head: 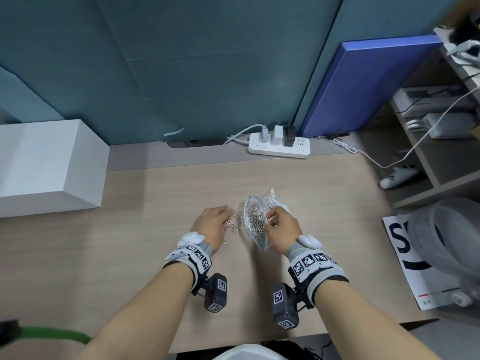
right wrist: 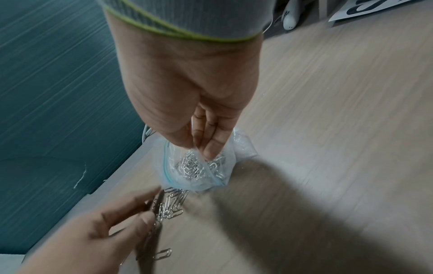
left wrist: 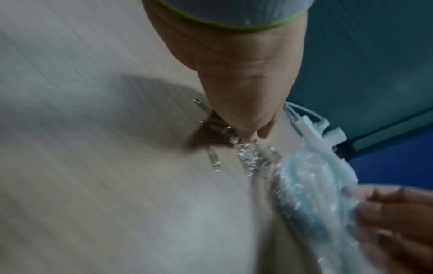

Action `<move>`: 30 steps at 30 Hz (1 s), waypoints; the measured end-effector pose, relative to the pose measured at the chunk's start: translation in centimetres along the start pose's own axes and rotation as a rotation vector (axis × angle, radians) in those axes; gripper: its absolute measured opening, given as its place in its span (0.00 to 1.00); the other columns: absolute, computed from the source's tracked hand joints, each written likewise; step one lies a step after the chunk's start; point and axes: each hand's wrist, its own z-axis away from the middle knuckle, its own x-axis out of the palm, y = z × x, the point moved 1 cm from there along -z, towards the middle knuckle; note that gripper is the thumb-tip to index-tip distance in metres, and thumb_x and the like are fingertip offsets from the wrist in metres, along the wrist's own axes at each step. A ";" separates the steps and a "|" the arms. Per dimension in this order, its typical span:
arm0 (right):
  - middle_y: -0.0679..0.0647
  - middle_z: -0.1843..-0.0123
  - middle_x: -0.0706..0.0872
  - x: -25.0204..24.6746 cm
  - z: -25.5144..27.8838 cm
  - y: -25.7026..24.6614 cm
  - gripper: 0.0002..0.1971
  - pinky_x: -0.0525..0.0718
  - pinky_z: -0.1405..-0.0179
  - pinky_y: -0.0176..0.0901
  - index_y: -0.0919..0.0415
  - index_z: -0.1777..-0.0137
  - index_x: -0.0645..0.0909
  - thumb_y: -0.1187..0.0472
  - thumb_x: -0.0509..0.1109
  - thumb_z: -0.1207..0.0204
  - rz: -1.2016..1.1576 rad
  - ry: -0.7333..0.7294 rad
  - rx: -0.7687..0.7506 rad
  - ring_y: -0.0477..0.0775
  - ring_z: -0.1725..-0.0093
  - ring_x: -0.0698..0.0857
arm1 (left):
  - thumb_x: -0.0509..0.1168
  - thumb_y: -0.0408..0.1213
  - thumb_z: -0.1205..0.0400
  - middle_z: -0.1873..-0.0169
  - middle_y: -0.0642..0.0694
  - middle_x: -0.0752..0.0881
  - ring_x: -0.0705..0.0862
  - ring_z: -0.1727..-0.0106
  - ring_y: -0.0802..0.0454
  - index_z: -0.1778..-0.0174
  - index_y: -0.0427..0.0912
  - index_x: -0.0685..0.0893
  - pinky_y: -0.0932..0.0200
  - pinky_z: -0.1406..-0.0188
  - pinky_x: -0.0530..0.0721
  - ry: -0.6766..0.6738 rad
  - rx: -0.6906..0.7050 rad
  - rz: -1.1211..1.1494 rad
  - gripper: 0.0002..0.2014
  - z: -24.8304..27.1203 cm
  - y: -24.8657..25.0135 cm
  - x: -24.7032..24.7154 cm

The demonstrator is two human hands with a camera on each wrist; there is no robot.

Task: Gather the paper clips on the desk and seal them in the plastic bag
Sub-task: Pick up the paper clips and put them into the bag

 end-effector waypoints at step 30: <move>0.48 0.63 0.85 -1.6 -0.6 -0.5 0.10 0.81 0.60 0.45 0.52 0.50 0.82 0.67 0.67 0.24 -0.076 0.120 -0.048 0.54 0.61 0.85 | 0.75 0.44 0.26 0.47 0.53 0.83 0.79 0.45 0.48 0.40 0.54 0.83 0.51 0.53 0.82 -0.036 0.170 -0.134 0.19 0.8 0.0 -0.6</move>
